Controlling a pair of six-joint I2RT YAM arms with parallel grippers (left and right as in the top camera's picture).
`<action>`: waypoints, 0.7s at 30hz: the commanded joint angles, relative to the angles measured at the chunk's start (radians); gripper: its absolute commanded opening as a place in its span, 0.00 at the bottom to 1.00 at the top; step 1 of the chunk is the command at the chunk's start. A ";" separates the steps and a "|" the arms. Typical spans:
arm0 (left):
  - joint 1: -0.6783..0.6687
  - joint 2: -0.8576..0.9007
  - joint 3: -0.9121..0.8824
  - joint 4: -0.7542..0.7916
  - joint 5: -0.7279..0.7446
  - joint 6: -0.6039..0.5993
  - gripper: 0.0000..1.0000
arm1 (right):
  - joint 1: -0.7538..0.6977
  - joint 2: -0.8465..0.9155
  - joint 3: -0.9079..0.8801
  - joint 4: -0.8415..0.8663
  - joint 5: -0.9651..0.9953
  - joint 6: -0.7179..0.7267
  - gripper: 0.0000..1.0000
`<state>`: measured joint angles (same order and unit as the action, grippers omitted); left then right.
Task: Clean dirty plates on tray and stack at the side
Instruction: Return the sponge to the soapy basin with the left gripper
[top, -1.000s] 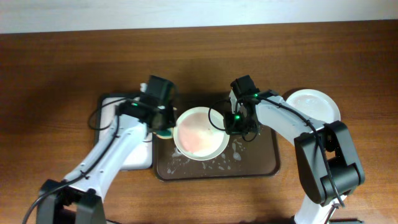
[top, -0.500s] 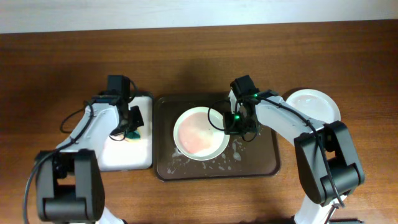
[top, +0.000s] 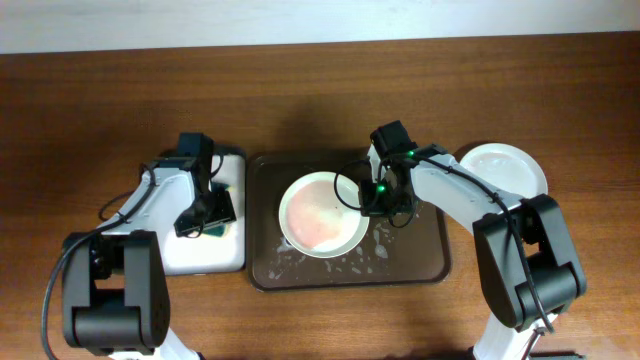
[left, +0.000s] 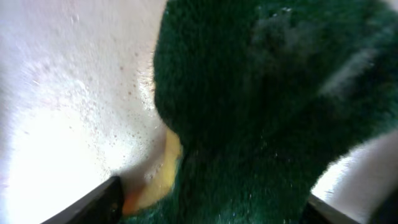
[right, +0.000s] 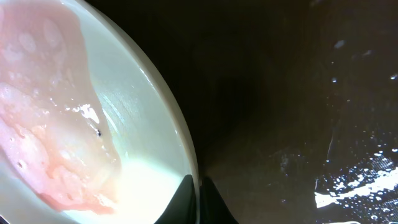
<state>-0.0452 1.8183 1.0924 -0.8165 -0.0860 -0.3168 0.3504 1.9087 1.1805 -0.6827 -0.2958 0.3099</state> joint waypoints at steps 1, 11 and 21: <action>0.002 0.009 -0.050 0.008 0.003 0.004 0.38 | 0.003 0.012 -0.004 -0.002 0.020 -0.006 0.04; 0.003 -0.008 -0.013 -0.015 0.003 0.004 0.00 | 0.003 0.012 -0.004 -0.002 0.020 -0.006 0.04; 0.002 -0.045 0.072 -0.005 0.004 0.004 0.88 | 0.003 0.012 -0.004 -0.002 0.020 -0.006 0.04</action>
<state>-0.0460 1.7992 1.1458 -0.8413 -0.0792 -0.3134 0.3508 1.9087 1.1805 -0.6827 -0.2958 0.3099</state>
